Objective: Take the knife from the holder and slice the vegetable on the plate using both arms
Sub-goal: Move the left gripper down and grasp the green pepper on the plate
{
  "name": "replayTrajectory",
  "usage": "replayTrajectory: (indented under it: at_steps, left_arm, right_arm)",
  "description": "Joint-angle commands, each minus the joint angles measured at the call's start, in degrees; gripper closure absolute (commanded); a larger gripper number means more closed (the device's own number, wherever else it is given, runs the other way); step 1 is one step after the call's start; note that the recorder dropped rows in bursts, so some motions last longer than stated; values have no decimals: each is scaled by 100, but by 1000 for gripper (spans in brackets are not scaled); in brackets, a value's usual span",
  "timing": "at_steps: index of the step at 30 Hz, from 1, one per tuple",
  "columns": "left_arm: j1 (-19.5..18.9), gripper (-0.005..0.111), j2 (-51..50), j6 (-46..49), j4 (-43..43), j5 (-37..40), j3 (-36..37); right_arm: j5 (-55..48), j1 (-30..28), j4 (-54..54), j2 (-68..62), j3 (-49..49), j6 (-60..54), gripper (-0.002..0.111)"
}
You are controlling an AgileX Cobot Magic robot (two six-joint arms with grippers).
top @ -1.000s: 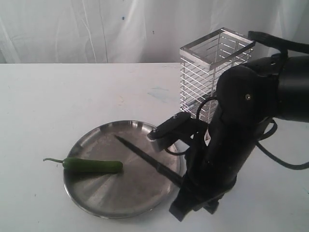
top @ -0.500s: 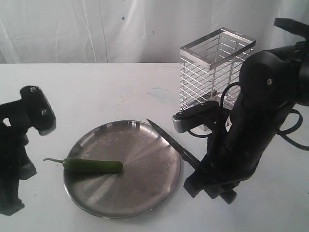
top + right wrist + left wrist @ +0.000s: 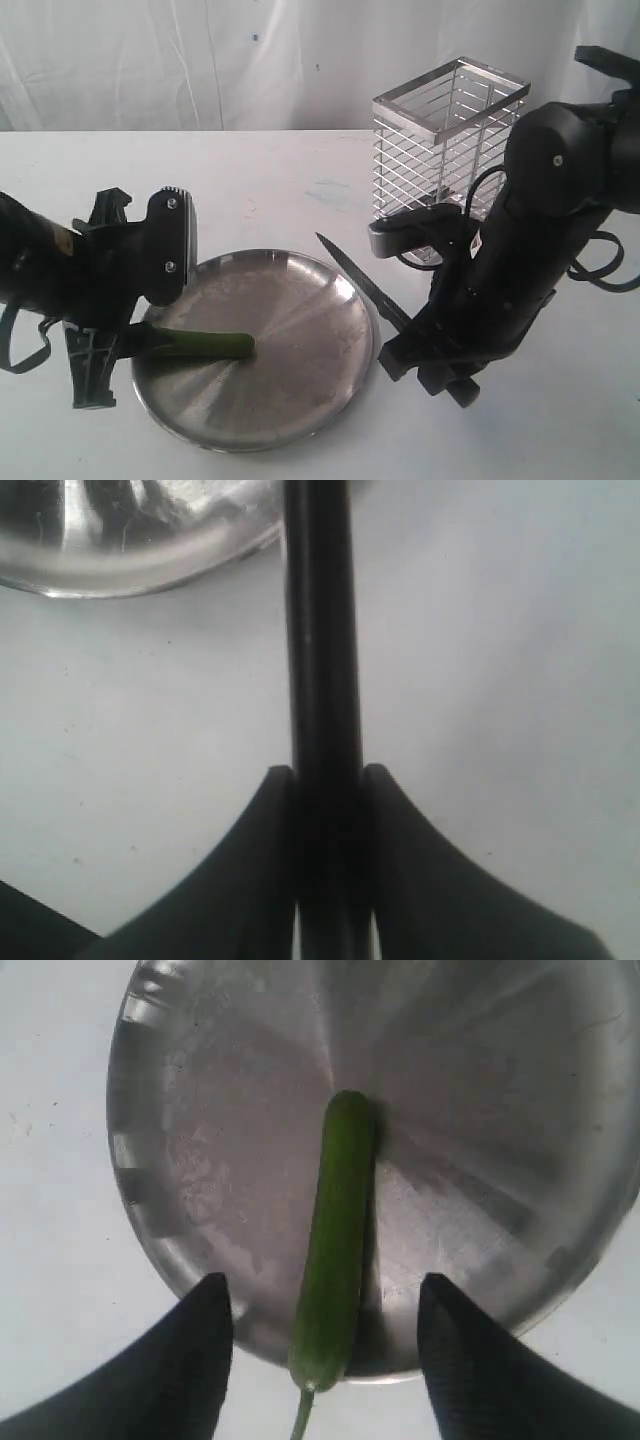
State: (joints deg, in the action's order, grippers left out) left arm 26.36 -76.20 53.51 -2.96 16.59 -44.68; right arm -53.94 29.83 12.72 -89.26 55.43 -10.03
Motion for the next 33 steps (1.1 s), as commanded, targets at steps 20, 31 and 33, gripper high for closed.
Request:
replayTrajectory:
  at_steps: [20, 31, 33]
  left_arm:
    - [6, 49, -1932, 49, 607, 373, -927]
    - [6, 52, -2490, 49, 835, 138, -949]
    - [-3, 61, -2543, 26, 835, 53, -949]
  right_arm:
    - [51, -184, 290, 54, -10, -180, 108]
    - [42, -184, 465, 54, -10, -209, 108]
    - [38, -184, 574, 54, -21, -286, 108]
